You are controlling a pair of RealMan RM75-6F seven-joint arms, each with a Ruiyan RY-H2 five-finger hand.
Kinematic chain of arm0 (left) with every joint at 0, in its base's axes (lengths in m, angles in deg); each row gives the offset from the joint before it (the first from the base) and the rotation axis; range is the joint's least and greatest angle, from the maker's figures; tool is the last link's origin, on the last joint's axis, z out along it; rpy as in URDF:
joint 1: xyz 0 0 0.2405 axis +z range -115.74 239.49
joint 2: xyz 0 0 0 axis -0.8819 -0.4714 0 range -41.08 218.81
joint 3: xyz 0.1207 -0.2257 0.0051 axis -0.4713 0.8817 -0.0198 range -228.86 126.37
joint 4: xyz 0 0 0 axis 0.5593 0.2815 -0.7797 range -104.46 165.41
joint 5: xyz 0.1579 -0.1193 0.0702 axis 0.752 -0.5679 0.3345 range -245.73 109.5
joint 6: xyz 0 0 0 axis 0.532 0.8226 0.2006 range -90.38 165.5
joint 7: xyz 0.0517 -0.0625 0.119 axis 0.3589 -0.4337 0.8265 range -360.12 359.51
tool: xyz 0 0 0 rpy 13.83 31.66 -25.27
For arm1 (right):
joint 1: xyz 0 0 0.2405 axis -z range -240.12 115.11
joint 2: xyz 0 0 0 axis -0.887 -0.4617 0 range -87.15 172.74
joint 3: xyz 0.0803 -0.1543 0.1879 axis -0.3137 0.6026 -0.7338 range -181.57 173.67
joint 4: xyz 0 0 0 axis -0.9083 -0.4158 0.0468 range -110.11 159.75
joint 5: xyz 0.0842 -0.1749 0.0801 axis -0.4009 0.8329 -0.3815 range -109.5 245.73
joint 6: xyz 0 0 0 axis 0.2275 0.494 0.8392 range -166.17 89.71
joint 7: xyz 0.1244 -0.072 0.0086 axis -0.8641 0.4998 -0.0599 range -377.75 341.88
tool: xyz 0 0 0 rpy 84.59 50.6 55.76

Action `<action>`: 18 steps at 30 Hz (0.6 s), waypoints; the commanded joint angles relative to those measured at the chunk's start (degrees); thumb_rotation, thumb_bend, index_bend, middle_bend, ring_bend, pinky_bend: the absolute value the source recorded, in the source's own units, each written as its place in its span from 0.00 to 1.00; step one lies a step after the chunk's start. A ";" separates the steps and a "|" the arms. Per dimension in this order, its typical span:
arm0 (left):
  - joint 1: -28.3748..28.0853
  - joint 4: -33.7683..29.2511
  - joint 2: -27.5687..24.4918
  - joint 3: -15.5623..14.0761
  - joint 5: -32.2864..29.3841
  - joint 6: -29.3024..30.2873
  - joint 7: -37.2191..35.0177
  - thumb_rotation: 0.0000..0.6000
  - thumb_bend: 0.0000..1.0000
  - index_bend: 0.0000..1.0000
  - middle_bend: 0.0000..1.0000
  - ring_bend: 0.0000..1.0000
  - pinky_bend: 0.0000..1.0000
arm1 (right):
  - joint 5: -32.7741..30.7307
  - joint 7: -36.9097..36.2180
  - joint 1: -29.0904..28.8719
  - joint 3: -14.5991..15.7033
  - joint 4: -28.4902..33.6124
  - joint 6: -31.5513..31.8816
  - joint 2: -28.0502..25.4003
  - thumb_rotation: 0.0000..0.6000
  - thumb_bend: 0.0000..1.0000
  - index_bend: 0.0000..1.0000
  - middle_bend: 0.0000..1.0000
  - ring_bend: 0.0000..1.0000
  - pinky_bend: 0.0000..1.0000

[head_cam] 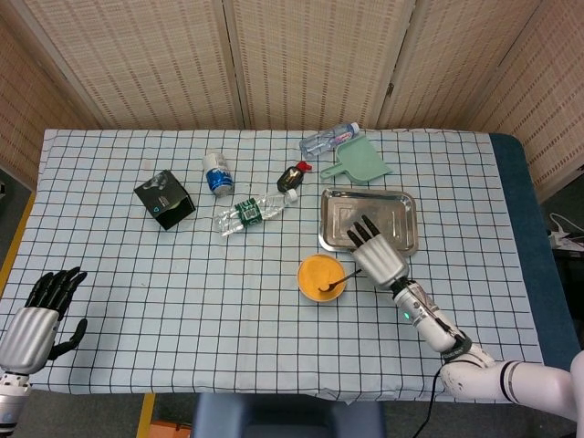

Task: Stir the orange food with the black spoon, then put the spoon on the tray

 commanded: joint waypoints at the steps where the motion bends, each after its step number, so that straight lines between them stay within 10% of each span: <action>1: -0.05 0.06 0.09 0.00 -0.07 -0.14 0.11 1.00 0.46 0.00 0.00 0.00 0.04 | -0.96 -0.40 0.17 0.08 0.61 -0.76 -0.45 1.00 0.65 1.00 0.16 0.06 0.00; 18: -0.22 0.22 0.14 0.03 -0.27 -0.48 -0.10 1.00 0.46 0.00 0.00 0.00 0.04 | -6.97 3.79 -2.22 -0.07 -1.94 -4.48 1.69 1.00 0.65 1.00 0.16 0.06 0.00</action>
